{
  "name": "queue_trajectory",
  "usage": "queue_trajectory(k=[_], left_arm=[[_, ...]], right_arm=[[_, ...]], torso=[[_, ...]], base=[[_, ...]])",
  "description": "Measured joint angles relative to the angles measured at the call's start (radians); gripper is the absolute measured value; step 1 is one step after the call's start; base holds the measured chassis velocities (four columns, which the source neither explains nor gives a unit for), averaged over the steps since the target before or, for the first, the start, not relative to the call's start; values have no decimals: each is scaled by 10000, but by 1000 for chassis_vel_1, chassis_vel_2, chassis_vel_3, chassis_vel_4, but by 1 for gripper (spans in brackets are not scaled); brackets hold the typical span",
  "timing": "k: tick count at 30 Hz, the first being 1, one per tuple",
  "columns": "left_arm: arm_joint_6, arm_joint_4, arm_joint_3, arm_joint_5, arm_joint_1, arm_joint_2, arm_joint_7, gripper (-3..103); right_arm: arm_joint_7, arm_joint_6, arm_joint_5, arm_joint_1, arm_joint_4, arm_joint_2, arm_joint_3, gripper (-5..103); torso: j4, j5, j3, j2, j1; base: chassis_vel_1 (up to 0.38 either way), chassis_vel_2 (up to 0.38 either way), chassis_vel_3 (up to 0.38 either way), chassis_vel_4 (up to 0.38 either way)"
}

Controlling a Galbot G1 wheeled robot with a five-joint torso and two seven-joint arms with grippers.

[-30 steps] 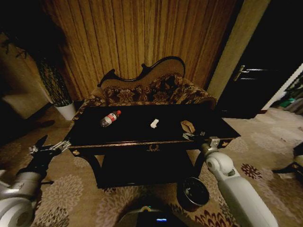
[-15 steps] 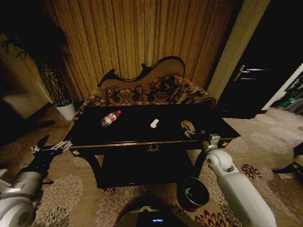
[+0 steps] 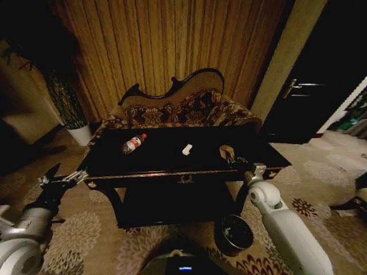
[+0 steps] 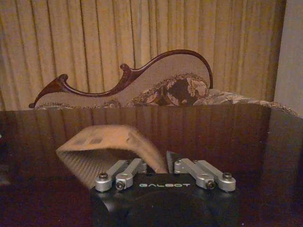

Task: Move to the front of the table and place the trash on the table into the trash bin.

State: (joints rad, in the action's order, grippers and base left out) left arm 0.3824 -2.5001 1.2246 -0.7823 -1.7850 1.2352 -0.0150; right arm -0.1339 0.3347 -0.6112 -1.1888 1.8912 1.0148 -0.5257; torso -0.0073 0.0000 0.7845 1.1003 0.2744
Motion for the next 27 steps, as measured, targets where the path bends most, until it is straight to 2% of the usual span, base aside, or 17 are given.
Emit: queue_trajectory(k=[3, 7, 17, 27], left_arm=[[-8, 0, -5, 4, -7, 29, 12, 100], [-22, 0, -6, 9, -24, 52, 19, 100], [-80, 0, -24, 120, -61, 86, 64, 100], [-178, 0, -54, 200, -28, 49, 113, 100]], right_arm=[[3, -15, -3, -53, 60, 6, -42, 8], [5, -40, -8, -122, 114, 23, -95, 1], [10, -77, -62, -204, 221, 38, -181, 0], [-70, -314, -664, -216, 667, -55, -537, 0]], torso=[[0, 0, 0, -1, 0], [0, 0, 0, 0, 0], [0, 0, 0, 0, 0], [0, 0, 0, 0, 0]], base=[[0, 0, 0, 0], [0, 0, 0, 0], [0, 0, 0, 0], [0, 0, 0, 0]])
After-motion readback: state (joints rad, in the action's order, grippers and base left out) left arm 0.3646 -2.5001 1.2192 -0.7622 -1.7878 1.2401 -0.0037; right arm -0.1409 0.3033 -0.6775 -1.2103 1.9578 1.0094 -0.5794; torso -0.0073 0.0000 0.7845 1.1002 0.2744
